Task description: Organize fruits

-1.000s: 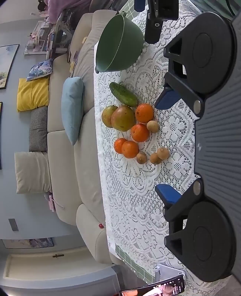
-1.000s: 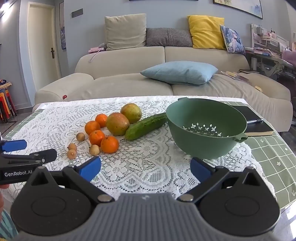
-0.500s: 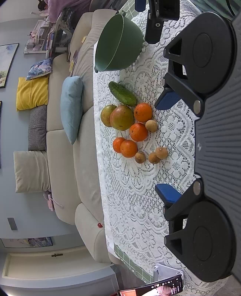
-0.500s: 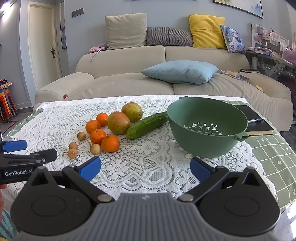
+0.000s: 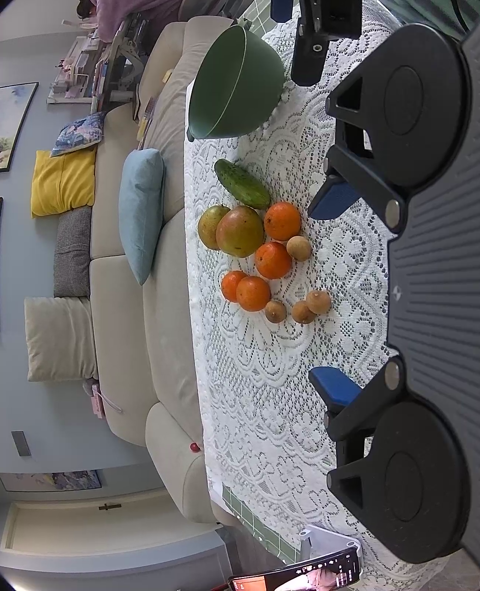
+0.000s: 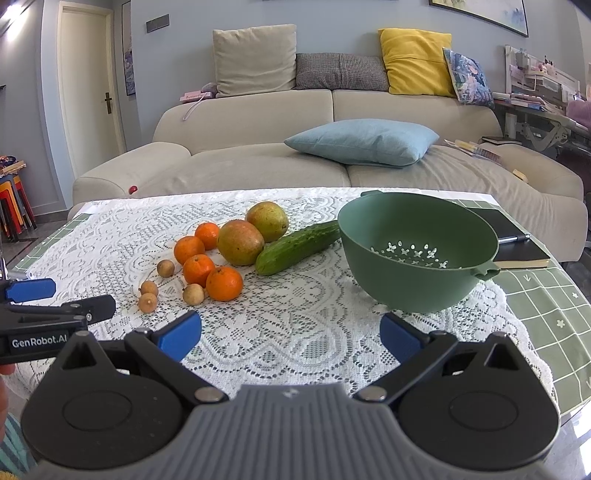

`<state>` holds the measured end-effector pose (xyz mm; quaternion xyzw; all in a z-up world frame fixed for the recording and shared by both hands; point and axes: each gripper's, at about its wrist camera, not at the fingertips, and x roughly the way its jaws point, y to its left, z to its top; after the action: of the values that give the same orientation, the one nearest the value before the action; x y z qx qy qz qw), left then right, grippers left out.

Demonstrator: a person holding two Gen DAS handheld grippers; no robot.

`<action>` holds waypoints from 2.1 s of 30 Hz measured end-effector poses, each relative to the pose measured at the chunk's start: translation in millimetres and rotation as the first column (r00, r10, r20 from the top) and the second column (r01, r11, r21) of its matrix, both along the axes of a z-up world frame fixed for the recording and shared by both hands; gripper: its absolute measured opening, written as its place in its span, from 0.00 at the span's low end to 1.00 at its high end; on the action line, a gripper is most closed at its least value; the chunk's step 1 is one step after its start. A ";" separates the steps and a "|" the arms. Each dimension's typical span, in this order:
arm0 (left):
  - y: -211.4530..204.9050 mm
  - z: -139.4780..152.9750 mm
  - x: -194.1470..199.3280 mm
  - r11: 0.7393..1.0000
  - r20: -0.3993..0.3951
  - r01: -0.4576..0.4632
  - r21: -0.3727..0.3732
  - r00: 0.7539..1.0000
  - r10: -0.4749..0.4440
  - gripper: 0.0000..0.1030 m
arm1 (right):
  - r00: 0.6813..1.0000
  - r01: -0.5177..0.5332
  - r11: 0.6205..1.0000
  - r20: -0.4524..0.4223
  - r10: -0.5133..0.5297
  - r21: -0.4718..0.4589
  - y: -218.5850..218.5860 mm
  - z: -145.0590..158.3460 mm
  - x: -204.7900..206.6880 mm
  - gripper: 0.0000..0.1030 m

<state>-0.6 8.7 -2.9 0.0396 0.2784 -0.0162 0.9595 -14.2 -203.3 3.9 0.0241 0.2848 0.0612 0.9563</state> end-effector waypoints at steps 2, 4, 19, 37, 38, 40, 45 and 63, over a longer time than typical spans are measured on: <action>-0.1 0.0 0.2 1.000 0.000 0.000 0.000 1.000 0.000 1.00 | 1.000 -0.002 1.000 0.000 0.002 0.000 0.0 1.2 -0.5 0.96; 0.0 0.0 0.2 1.000 0.000 -0.001 0.000 1.000 0.001 1.00 | 1.000 -0.003 1.000 -0.002 0.003 0.000 -0.4 1.0 -0.1 0.96; 1.3 -1.6 -0.4 1.000 -0.002 -0.002 0.000 1.000 0.002 1.00 | 1.000 -0.007 1.000 -0.003 0.007 -0.002 1.2 0.9 -1.5 0.96; 1.5 -1.3 1.3 1.000 -0.014 -0.007 -0.002 1.000 0.007 1.00 | 1.000 -0.015 1.000 -0.009 0.015 -0.008 3.1 2.0 0.1 0.96; 1.5 -1.3 1.3 1.000 -0.014 -0.007 -0.002 1.000 0.006 1.00 | 1.000 -0.015 1.000 -0.009 0.015 -0.008 3.0 2.0 0.2 0.96; 1.6 -1.4 1.3 1.000 -0.014 -0.008 -0.003 1.000 0.007 1.00 | 1.000 -0.014 1.000 -0.009 0.014 -0.008 3.0 1.9 0.0 0.96; 0.7 -1.0 1.5 1.000 -0.016 -0.010 -0.003 1.000 0.010 1.00 | 1.000 -0.016 1.000 -0.009 0.016 -0.009 3.2 1.9 0.2 0.96; 4.6 -3.5 6.2 1.000 -0.030 -0.012 -0.010 0.999 0.012 1.00 | 0.999 -0.026 1.000 -0.026 0.026 -0.009 5.7 -2.7 5.2 0.96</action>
<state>5.5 13.4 -6.4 0.0329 0.2930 -0.0122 0.9555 -9.1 -197.6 1.1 0.0166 0.2978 0.0720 0.9518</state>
